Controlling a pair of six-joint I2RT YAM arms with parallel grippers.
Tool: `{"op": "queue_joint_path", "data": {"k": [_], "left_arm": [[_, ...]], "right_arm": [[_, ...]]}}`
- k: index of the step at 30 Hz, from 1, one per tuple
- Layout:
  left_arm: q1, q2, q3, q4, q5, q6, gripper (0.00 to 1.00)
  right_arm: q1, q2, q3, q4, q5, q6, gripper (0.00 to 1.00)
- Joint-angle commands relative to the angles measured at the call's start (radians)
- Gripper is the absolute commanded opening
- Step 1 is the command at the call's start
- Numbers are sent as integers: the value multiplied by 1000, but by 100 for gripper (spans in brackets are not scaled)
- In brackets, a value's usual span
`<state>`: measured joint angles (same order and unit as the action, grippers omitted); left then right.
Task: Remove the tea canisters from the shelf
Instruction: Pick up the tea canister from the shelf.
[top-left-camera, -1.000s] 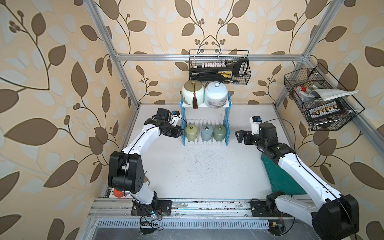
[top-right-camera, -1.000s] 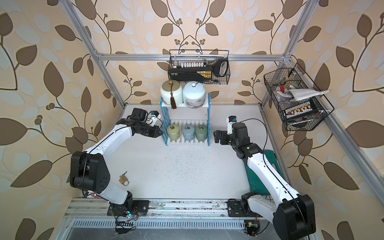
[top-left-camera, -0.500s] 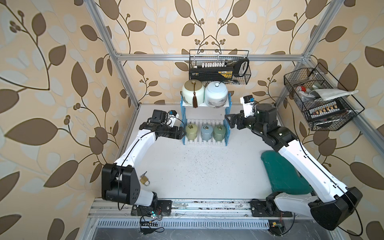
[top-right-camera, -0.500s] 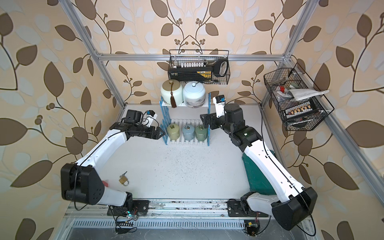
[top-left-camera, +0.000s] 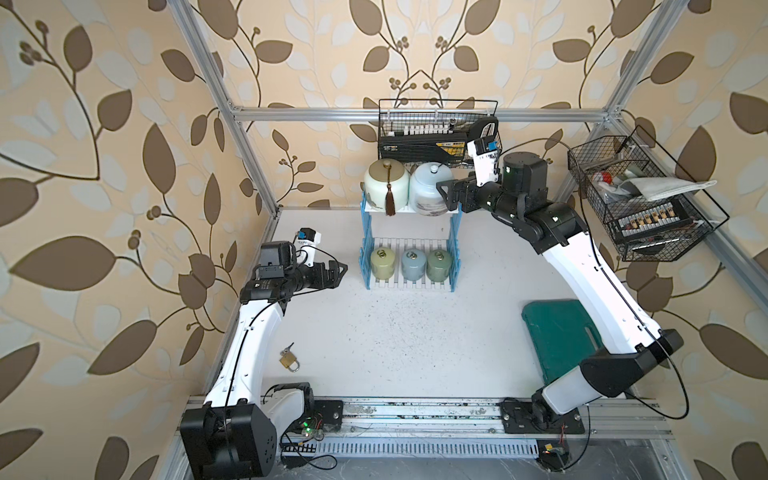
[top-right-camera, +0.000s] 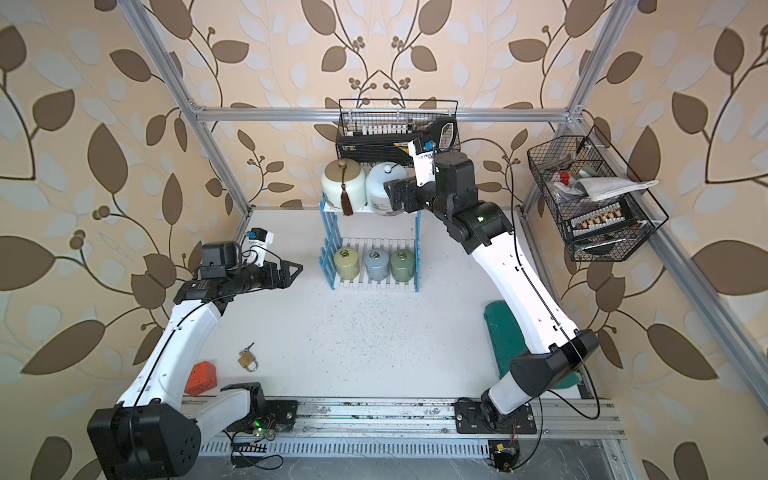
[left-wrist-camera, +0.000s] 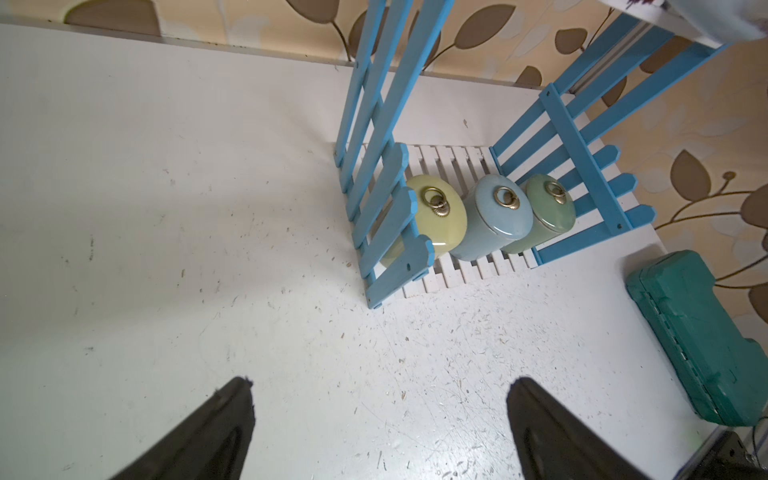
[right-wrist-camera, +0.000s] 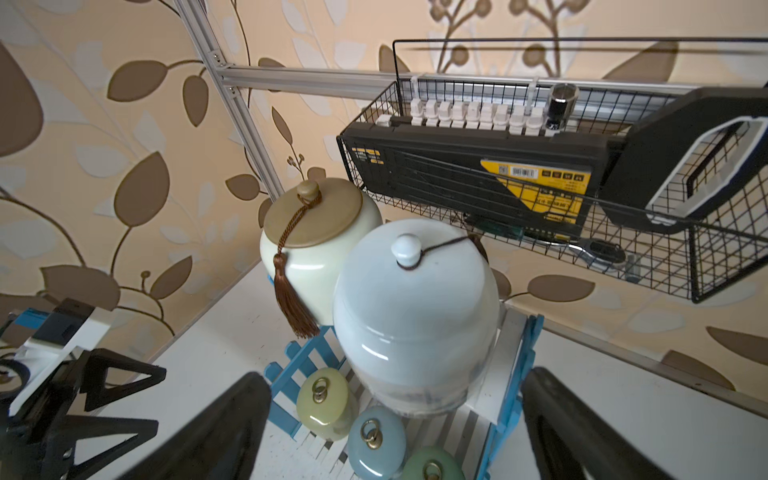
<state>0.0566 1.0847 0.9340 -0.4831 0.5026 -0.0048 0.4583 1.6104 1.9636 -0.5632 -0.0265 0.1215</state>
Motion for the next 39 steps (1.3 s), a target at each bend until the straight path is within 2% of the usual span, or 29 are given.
{"op": "queue_joint_path", "data": {"k": [1,7,15,19,26,30,39], "left_arm": [[23,-33,-6,45,41,13,99],[70,-52,-23,65,56,5,99],[84,-46,-26,73,72,-13,99],[87,-45,-14,55,65,-9,99],[87,-40,-14,54,74,-13,99],[87,-35,-31,80,79,-21,98],[88,-47,-27,64,80,-11,98]], "right_arm": [[6,64,111,-52,-4,-25,96],[7,218,326,-102,-59,-56,91],[6,383,521,-134,-70,-66,77],[7,433,559,-129,-69,-71,68],[6,491,580,-135,-53,-75,64],[7,508,584,-141,-45,-70,53],[7,511,575,-162,-24,-89,11]]}}
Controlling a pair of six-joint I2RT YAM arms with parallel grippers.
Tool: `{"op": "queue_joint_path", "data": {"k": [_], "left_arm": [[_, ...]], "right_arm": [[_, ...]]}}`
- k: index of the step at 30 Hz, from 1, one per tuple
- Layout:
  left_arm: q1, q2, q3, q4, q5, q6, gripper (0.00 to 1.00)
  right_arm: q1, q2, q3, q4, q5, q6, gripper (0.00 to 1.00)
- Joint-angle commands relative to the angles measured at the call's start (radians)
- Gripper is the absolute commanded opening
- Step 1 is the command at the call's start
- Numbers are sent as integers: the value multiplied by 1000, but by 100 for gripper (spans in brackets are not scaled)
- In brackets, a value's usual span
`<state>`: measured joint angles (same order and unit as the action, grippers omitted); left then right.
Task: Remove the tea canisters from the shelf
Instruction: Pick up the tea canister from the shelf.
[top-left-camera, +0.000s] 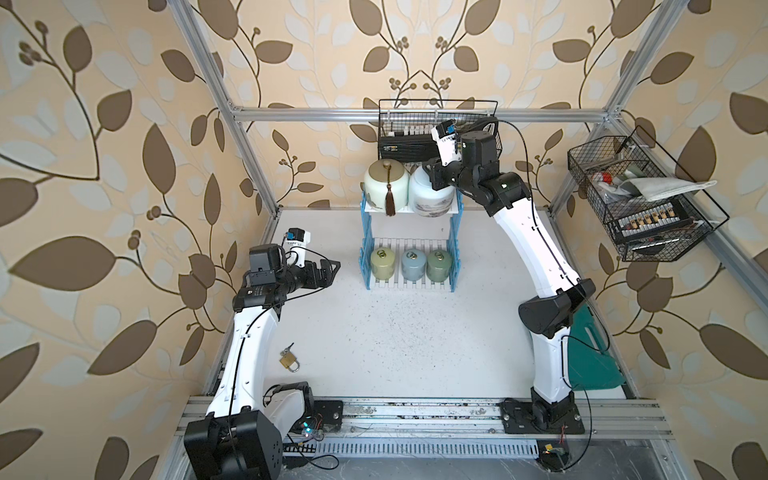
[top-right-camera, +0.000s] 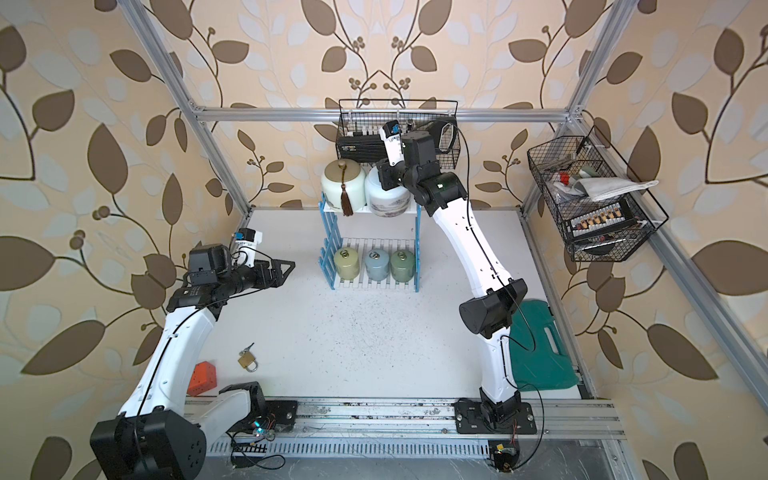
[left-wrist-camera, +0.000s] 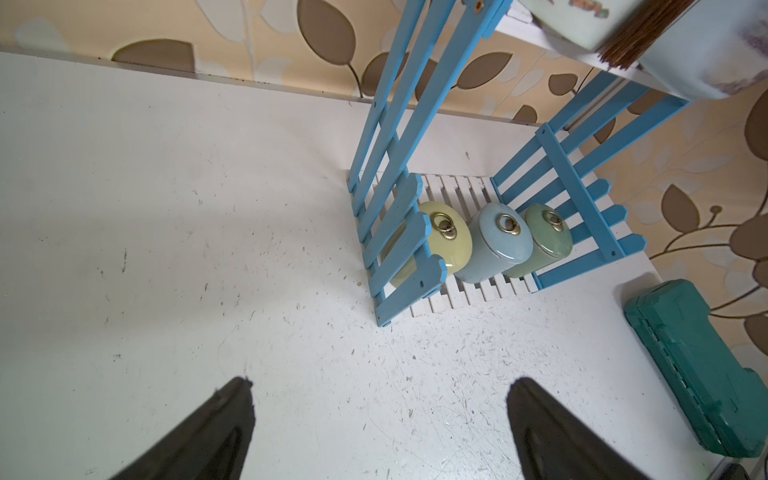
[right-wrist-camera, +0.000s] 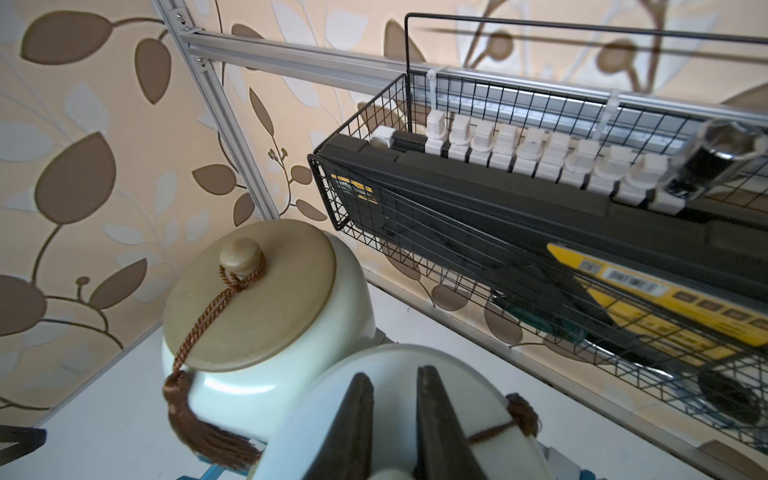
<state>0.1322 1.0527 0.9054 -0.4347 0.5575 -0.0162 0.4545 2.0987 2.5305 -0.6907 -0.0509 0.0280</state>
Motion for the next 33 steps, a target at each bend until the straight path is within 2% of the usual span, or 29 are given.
{"op": "queue_joint_path", "data": {"k": [1,3,11,18,33], "left_arm": [[13,-16,7,11,25,1,99],[12,-17,2,19,20,4,99],[14,-29,-3,22,12,14,99],[11,-33,-1,19,12,18,99],[1,-39,-15,33,21,16,99]], "right_arm": [[11,21,8,-34,2,-1,6],[10,15,11,-33,8,-5,0],[16,-3,57,-21,16,1,0],[31,-77,27,-17,17,9,0],[50,-384,-311,32,17,60,0]]}}
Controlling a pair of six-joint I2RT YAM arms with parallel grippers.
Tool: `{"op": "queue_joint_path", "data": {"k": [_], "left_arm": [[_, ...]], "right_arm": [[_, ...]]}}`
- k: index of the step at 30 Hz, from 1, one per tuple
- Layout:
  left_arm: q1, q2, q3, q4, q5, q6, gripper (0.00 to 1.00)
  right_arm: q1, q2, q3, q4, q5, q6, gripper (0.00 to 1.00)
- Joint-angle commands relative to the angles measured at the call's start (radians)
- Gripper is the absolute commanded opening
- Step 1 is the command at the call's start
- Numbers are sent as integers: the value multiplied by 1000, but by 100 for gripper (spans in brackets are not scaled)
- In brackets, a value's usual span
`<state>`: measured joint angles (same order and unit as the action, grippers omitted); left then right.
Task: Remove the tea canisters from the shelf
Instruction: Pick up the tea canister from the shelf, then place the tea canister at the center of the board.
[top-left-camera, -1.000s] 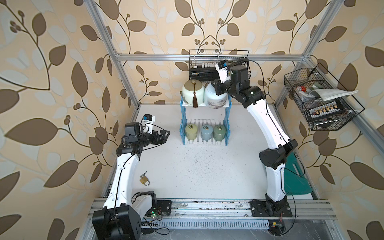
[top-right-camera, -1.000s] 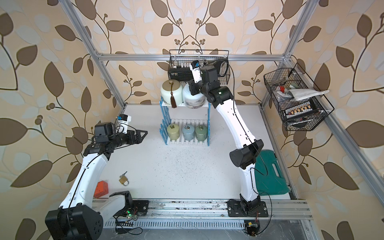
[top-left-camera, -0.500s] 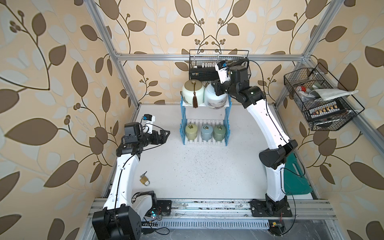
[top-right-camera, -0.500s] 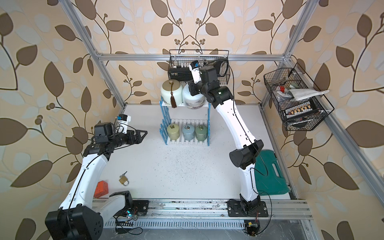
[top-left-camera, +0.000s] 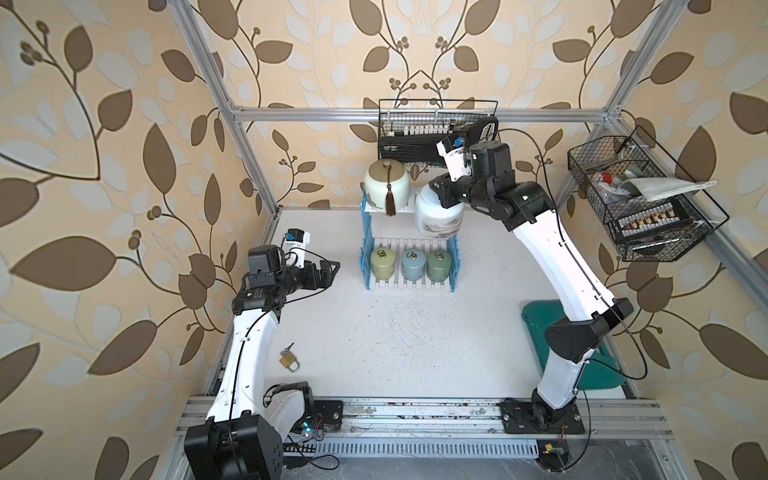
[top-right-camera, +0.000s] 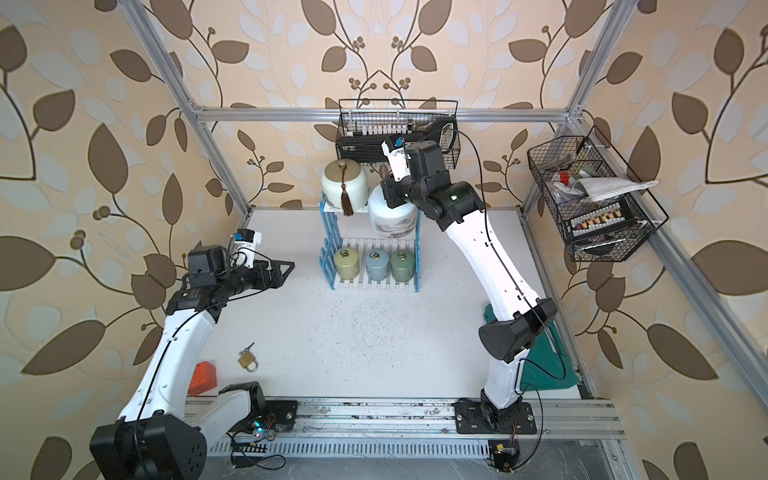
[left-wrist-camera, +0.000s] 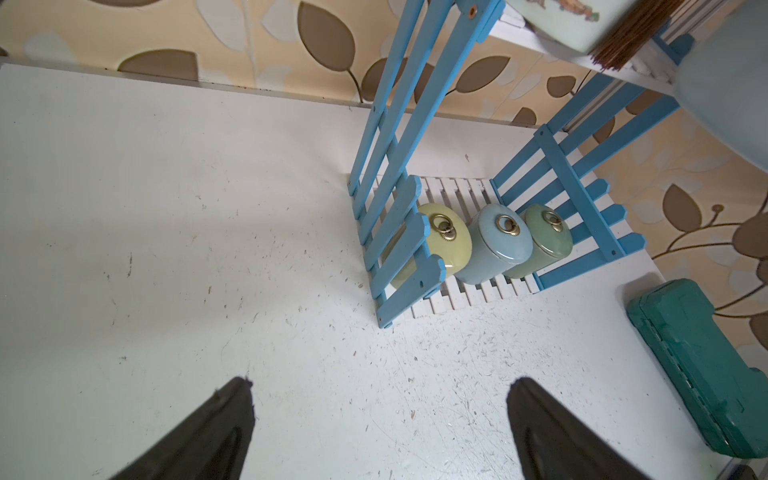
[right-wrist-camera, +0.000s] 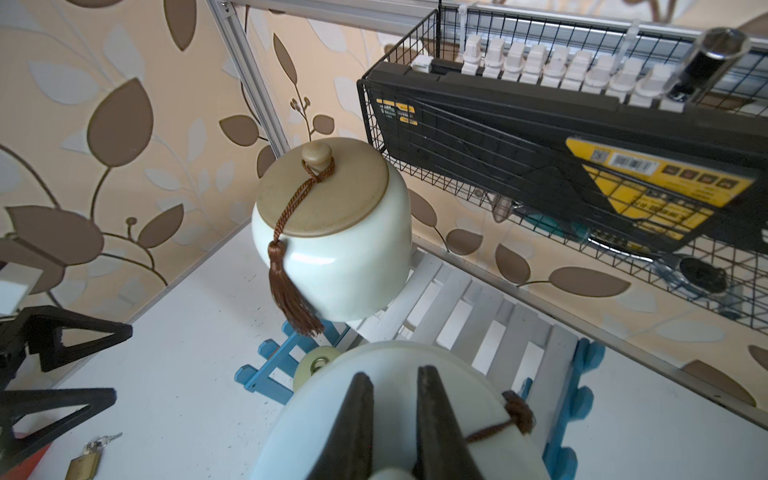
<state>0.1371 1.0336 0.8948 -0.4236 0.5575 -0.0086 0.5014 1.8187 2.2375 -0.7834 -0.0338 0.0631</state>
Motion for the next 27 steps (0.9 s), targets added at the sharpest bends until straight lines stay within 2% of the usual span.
{"op": "queue_joint_path", "data": {"k": [1,14,27], "left_arm": [[-4,-20,-9,29,21,9,99],[8,-1,5,15,11,12,99],[34,36,12,16,21,4,99]], "right_arm": [[4,-133,-55,134,9,31,0],[5,-474,-424,207,17,43,0],[5,-815,-883,319,28,64,0]]}}
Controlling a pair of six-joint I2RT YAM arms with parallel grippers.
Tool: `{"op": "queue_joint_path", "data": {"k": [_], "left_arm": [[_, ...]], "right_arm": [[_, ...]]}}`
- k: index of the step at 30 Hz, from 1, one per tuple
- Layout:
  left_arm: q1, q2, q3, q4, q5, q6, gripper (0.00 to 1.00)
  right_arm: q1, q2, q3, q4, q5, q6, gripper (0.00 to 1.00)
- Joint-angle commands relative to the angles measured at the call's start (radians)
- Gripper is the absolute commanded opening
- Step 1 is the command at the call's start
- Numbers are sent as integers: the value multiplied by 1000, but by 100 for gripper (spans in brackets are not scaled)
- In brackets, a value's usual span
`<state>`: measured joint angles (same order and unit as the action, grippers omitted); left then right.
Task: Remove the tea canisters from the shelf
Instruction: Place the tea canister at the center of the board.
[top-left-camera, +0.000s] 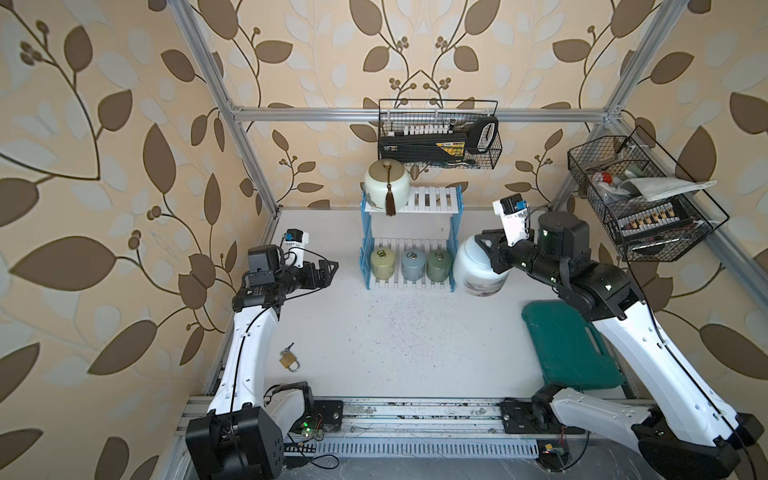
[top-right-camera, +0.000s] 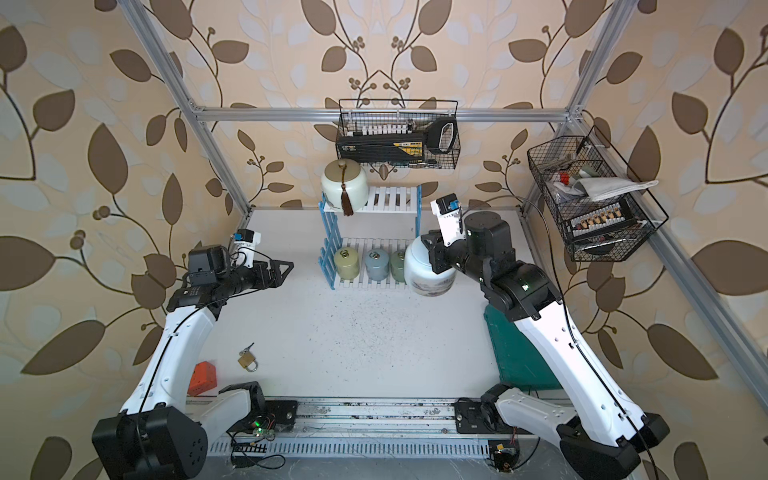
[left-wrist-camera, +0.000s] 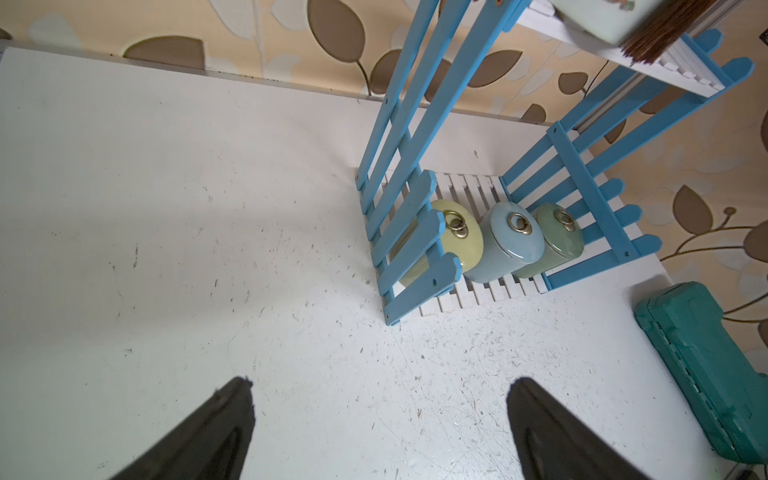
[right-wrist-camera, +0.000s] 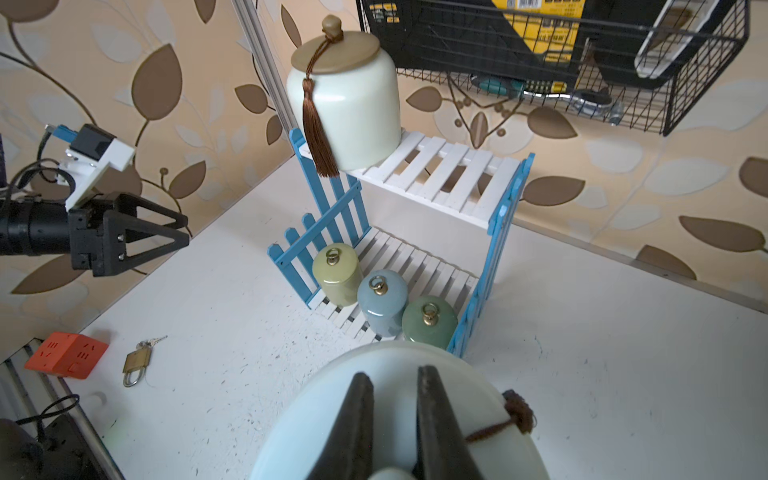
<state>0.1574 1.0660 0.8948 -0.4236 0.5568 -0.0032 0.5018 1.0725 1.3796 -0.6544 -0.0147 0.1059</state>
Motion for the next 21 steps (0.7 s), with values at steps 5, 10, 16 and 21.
{"op": "queue_joint_path", "data": {"k": [5,10,16,21], "left_arm": [[30,2,-5,33,24,-1,99],[51,3,-11,41,28,-4,99],[60,8,-9,40,40,-17,98],[64,5,-19,46,36,-9,99]], "right_arm": [[5,-183,-191,225,-18,32,0],[4,-293,-356,268,-29,43,0],[4,-400,-564,344,2,43,0],[4,-467,-734,455,73,35,0]]}}
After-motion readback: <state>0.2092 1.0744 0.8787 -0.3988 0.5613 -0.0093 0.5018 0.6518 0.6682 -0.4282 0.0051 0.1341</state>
